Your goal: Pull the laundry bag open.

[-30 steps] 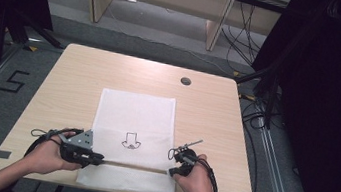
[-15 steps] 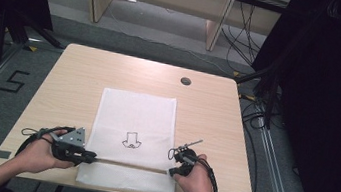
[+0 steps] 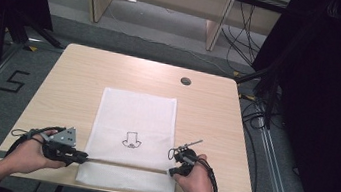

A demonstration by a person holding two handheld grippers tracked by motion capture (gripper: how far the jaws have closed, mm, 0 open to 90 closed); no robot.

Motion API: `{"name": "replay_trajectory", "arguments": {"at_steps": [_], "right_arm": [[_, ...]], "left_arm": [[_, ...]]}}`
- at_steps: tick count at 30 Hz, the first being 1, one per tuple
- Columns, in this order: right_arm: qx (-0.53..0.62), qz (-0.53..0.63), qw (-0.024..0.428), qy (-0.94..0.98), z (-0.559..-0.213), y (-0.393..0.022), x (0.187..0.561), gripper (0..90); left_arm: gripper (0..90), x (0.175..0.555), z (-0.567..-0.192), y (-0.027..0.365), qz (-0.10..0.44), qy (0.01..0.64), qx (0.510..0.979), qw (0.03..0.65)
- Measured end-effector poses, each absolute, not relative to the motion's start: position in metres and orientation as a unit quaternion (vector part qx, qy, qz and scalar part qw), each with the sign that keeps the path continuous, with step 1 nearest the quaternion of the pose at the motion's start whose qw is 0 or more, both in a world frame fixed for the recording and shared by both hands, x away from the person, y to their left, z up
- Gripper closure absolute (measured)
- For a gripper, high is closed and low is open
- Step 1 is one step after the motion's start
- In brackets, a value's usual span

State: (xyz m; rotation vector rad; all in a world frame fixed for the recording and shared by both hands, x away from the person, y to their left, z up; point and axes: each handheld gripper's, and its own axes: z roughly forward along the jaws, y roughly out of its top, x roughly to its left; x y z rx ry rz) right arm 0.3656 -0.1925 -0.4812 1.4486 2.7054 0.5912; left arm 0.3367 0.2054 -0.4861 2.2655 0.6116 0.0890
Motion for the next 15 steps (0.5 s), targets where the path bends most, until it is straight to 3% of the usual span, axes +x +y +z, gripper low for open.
{"name": "replay_trajectory", "arguments": {"at_steps": [15], "right_arm": [[0.465,0.189,0.006,0.865,-0.481,-0.1929,0.3658,90.0]], "left_arm": [[81.6,0.3345,-0.4924,0.2065,0.044,0.246,0.893,0.374]]}}
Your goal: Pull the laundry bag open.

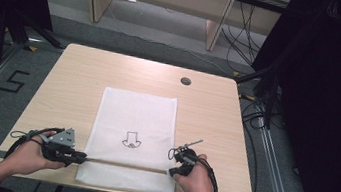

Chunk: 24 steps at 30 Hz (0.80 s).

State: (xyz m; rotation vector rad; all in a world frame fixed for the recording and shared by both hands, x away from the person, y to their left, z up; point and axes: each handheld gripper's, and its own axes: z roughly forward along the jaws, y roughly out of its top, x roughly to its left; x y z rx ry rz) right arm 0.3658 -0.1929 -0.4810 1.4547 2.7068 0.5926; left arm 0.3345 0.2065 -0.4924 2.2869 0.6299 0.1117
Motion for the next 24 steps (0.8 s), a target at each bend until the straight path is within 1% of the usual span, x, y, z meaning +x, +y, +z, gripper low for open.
{"name": "replay_trajectory", "arguments": {"at_steps": [2,4,8,9,11,14,15,17,18,21,22,24], "right_arm": [[0.466,0.189,0.008,0.864,-0.481,-0.193,0.366,90.0],[0.467,0.19,0.005,0.864,-0.481,-0.193,0.366,90.0],[0.468,0.191,0.003,0.863,-0.482,-0.194,0.367,90.0],[0.467,0.193,-0.001,0.863,-0.482,-0.195,0.367,90.0],[0.472,0.191,-0.013,0.861,-0.482,-0.196,0.368,90.0],[0.47,0.198,-0.008,0.86,-0.482,-0.197,0.367,90.0],[0.464,0.202,-0.001,0.863,-0.482,-0.197,0.367,90.0],[0.464,0.202,-0.008,0.862,-0.482,-0.197,0.367,89.4],[0.468,0.209,-0.005,0.859,-0.483,-0.198,0.367,88.5],[0.465,0.215,-0.025,0.858,-0.483,-0.201,0.369,87.5],[0.468,0.216,-0.018,0.857,-0.483,-0.201,0.368,87.0],[0.468,0.217,-0.027,0.856,-0.482,-0.201,0.369,83.7]], "left_arm": [[81.5,0.334,-0.494,0.205,0.042,0.241,0.897,0.369],[81.5,0.334,-0.492,0.205,0.053,0.235,0.903,0.357],[81.1,0.333,-0.493,0.204,0.051,0.244,0.893,0.374],[81.0,0.334,-0.492,0.205,0.058,0.232,0.897,0.373],[80.7,0.333,-0.492,0.205,0.057,0.24,0.897,0.368],[77.9,0.334,-0.492,0.206,0.063,0.248,0.893,0.369],[75.4,0.334,-0.49,0.207,0.065,0.252,0.89,0.374],[68.2,0.335,-0.488,0.209,0.06,0.27,0.877,0.393],[66.6,0.334,-0.487,0.209,0.055,0.278,0.87,0.404],[61.4,0.338,-0.482,0.207,0.068,0.3,0.85,0.427],[59.2,0.34,-0.48,0.205,0.068,0.312,0.84,0.439],[53.8,0.346,-0.475,0.2,0.078,0.332,0.816,0.468]]}}
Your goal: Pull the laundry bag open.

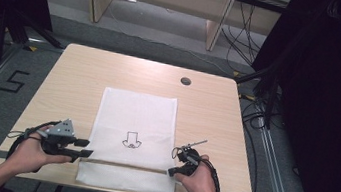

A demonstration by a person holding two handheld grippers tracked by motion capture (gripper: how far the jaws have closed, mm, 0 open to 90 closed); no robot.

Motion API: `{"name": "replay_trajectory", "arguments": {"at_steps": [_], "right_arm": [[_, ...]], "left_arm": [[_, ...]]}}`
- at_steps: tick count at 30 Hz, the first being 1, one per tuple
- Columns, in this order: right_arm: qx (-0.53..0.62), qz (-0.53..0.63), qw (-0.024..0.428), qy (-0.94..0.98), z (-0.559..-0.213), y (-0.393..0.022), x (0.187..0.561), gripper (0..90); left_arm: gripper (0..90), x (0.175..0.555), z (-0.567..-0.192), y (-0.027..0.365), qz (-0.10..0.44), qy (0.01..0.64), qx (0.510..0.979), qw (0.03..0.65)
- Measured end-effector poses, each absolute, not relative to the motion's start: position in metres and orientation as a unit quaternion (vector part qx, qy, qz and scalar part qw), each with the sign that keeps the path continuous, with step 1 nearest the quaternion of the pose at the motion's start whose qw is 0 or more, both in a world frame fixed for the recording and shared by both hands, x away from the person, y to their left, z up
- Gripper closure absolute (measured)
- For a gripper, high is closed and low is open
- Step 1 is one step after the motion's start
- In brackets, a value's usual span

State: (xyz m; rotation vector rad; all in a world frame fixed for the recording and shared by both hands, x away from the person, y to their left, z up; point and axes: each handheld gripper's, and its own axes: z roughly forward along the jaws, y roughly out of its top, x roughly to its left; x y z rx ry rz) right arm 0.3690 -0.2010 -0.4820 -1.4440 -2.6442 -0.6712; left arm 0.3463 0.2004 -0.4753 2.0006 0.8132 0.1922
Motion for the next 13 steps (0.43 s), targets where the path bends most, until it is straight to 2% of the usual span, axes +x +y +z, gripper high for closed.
{"name": "replay_trajectory", "arguments": {"at_steps": [4,13], "right_arm": [[-0.467,-0.215,0.014,-0.858,-0.478,-0.198,0.365,78.9],[-0.45,-0.247,-0.034,-0.858,-0.468,-0.198,0.36,71.6]], "left_arm": [[46.4,0.355,-0.474,0.194,0.094,0.349,0.797,0.484],[40.4,0.356,-0.482,0.21,0.124,0.361,0.793,0.475]]}}
